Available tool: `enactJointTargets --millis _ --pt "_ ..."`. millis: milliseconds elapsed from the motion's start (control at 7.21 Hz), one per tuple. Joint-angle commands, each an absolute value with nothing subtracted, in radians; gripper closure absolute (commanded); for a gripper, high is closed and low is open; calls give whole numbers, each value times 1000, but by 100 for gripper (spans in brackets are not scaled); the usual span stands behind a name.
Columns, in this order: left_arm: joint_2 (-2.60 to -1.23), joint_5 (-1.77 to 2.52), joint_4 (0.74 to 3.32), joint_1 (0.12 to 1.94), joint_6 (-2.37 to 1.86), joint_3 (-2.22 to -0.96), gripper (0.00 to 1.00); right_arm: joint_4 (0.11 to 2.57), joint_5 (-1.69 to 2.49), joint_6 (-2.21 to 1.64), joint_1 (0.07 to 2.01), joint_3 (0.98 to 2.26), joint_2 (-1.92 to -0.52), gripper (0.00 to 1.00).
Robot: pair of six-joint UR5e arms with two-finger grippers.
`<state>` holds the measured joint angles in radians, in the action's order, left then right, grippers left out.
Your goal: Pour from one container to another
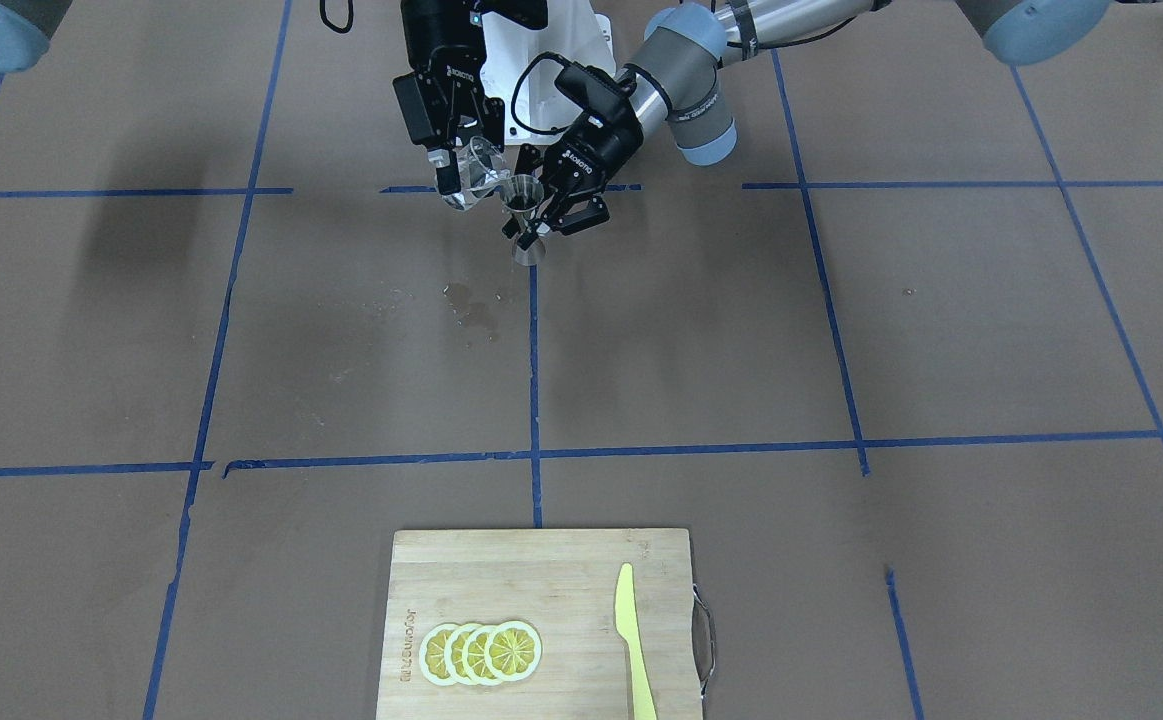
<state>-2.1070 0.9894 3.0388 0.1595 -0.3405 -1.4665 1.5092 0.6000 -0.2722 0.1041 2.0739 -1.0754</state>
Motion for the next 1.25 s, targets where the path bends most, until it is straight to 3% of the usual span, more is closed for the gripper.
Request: enactJointTargets --millis 0,1110 --pt "-2106 989 3039 160 -339 -1465 100 1509 600 -258 104 2075 -1075 100" --pt "-2137 991 3037 160 -339 -1443 100 1543 574 -236 91 2075 -1062 100"
